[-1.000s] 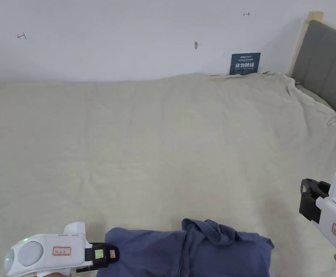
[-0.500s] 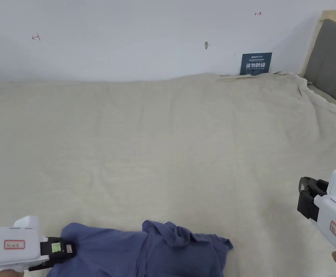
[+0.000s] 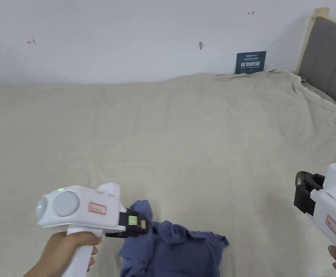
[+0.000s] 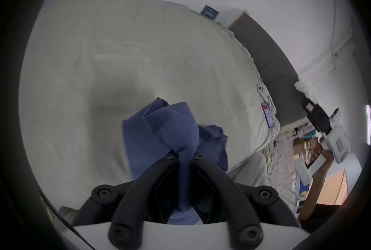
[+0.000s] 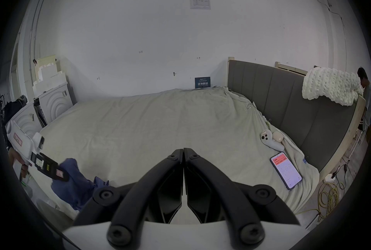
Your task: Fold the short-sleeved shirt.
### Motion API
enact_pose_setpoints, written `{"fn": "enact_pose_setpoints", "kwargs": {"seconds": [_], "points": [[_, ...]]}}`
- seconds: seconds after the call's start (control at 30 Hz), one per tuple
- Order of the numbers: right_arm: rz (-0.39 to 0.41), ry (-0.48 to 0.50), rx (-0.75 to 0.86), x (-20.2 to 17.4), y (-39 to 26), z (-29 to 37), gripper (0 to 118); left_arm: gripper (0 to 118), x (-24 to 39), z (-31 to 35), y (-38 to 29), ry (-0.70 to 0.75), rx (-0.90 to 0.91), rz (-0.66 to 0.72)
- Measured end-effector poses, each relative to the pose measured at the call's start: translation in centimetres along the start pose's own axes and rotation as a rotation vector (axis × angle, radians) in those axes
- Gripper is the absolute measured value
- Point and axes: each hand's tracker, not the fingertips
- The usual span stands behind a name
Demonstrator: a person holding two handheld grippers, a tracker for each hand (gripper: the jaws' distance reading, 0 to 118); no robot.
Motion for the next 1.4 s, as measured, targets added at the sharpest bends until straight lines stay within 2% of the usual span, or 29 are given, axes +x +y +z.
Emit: {"fn": "enact_pose_setpoints", "kwargs": {"seconds": [0.1,0.33,0.47,0.6,0.73,0.83,0.97,1.03,1.17,1.3,1.33,1.37,1.4], "points": [[-0.003,-0.007,0.001,0.5,-0.2,0.4,0,7,3.0,-3.4,0.6,-0.041,-0.059,-0.045],[-0.014,-0.036,-0.012,2.0,-0.9,1.0,0,7,8.1,-12.1,0.4,-0.014,-0.162,-0.117],[-0.015,-0.054,-0.019,2.8,-1.2,1.4,0,7,9.1,-16.3,-0.8,0.052,-0.214,-0.134],[-0.024,-0.071,-0.022,3.5,-1.3,1.5,0,7,8.9,-18.3,-1.8,0.074,-0.222,-0.112],[-0.026,-0.079,-0.025,3.7,-1.3,1.5,0,8,9.3,-17.7,-1.8,0.082,-0.213,-0.128],[-0.026,-0.079,-0.024,3.6,-1.2,1.5,0,26,9.7,-16.4,-1.6,0.084,-0.194,-0.139],[-0.025,-0.07,-0.022,3.3,-1.0,1.4,0,93,10.2,-13.5,-1.2,0.052,-0.104,-0.154],[-0.023,-0.068,-0.017,3.1,-0.8,1.4,0,107,10.2,-11.5,-1.0,0.04,-0.034,-0.173],[-0.021,-0.061,-0.007,2.8,-0.4,1.4,0,109,9.4,-7.1,-0.8,0.016,0.11,-0.163],[-0.021,-0.052,0.0,2.6,-0.1,1.3,0,109,7.7,-4.6,-1.4,0.11,0.252,-0.171],[-0.019,-0.052,0.001,2.5,-0.1,1.3,0,107,7.4,-4.5,-1.6,0.142,0.282,-0.181],[-0.018,-0.051,0.002,2.5,0.0,1.3,0,99,7.0,-4.4,-2.0,0.179,0.32,-0.188],[-0.017,-0.049,0.002,2.4,-0.1,1.3,0,85,6.6,-4.4,-2.6,0.211,0.366,-0.188]]}}
